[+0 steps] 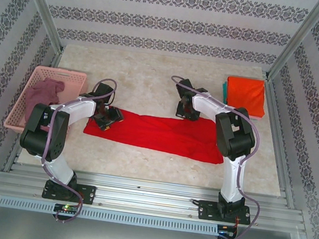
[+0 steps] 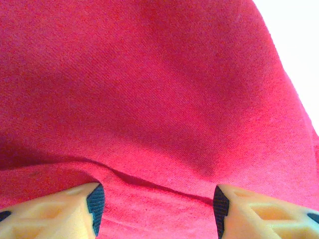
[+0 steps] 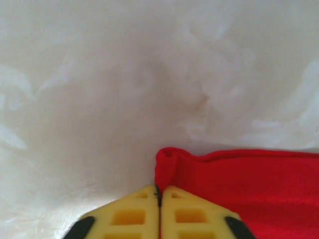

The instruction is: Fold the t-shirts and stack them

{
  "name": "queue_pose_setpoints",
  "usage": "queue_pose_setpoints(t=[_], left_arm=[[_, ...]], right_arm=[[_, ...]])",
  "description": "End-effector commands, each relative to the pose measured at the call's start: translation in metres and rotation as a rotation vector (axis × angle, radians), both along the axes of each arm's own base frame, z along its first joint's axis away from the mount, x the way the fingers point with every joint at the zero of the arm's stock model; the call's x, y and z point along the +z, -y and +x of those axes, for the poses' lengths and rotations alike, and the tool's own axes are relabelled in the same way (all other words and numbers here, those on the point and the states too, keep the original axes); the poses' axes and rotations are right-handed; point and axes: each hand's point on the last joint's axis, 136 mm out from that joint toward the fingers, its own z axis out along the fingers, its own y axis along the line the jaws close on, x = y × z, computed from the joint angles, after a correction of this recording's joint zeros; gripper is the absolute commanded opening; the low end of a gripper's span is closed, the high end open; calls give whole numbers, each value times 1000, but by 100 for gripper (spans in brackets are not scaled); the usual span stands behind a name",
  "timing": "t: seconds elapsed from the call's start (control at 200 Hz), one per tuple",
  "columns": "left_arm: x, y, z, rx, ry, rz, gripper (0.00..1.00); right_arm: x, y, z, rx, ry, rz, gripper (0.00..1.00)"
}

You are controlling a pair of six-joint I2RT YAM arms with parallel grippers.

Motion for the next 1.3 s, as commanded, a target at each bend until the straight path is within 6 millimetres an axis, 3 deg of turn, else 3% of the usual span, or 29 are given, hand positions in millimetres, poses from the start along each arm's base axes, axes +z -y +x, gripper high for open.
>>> queue_pose_setpoints(t=[0.0, 0.19, 0.4, 0.58, 0.804, 1.059, 1.294], left_arm=[[2, 3, -1, -18, -1, 5, 61], [2, 0, 0, -24, -7, 19, 61], [3, 1, 2, -19, 1, 16, 61], [7, 1, 4, -23, 13, 19, 61], [31, 2, 10, -28, 85, 12, 64], [60, 13, 17, -67, 163, 22, 66], [63, 17, 22, -81, 180, 17, 67]], right_arm=[[-4, 6, -11, -16, -30, 6, 0], [28, 15, -9, -11, 51, -17, 0], [46, 21, -17, -18, 85, -12, 0], [61, 27, -33, -28, 116, -10, 0], [78, 31, -57, -25, 142, -14, 0], [82, 43, -88, -71, 139, -33, 0], [76, 45, -122, -142, 96, -1, 0]])
